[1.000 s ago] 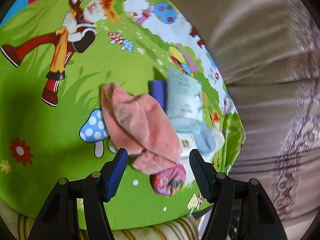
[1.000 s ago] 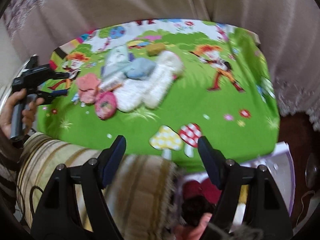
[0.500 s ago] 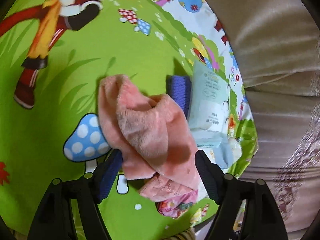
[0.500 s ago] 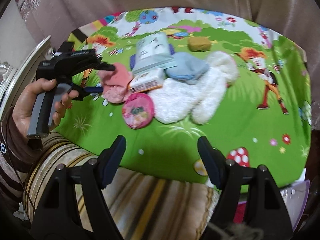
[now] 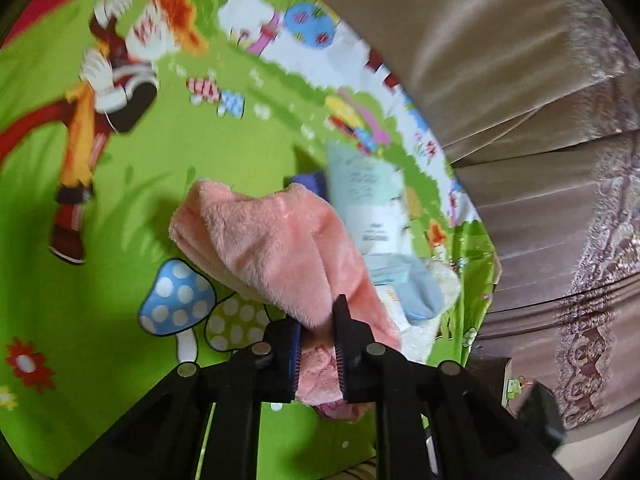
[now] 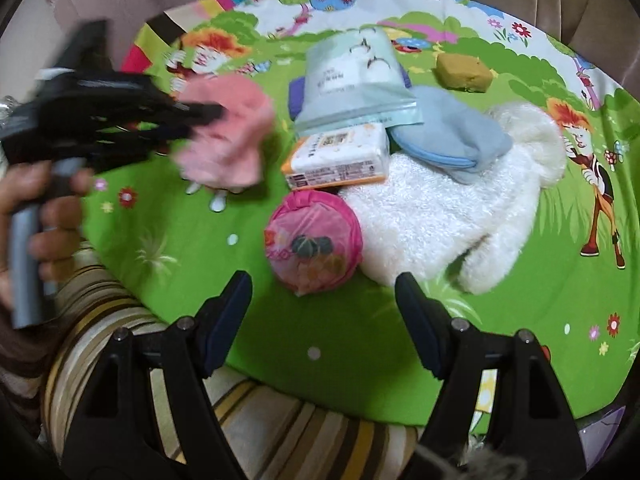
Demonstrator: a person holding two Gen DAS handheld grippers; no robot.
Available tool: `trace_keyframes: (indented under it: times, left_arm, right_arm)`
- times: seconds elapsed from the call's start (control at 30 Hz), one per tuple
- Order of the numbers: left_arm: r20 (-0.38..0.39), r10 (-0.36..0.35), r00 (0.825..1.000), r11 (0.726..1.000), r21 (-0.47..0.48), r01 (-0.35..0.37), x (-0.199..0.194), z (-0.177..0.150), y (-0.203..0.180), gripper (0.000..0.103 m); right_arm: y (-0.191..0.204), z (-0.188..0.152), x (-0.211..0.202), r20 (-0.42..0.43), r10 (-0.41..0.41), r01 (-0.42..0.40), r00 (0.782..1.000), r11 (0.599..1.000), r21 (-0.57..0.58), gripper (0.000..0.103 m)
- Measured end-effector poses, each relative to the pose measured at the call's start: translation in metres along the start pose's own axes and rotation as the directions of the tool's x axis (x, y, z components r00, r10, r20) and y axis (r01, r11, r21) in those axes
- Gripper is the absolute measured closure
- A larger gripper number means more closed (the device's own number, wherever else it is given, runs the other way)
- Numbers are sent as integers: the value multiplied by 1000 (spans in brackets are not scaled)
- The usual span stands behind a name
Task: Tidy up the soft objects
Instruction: 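Grasp the pink round floral pouch with the right tool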
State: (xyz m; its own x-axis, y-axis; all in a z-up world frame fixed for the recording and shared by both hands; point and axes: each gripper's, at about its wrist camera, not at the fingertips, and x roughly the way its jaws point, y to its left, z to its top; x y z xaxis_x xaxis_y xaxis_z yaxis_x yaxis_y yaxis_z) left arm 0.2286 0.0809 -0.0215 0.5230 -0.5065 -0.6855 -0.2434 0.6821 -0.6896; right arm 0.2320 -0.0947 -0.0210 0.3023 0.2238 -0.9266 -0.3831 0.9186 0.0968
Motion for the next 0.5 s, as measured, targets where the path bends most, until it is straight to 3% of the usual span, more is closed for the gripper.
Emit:
trace_keyframes:
  times: [0.33,0.5]
  left_arm:
    - [68,-71,995,997,18,70,-45,-10,0,88]
    - [68,-78,995,997,-5,79,-46,-18,8,88]
  right_arm:
    - [15,10,41,-64,-92,87,994,993,-74,26]
    - [32,14,49,-60,-134,125,989,983,-133,17]
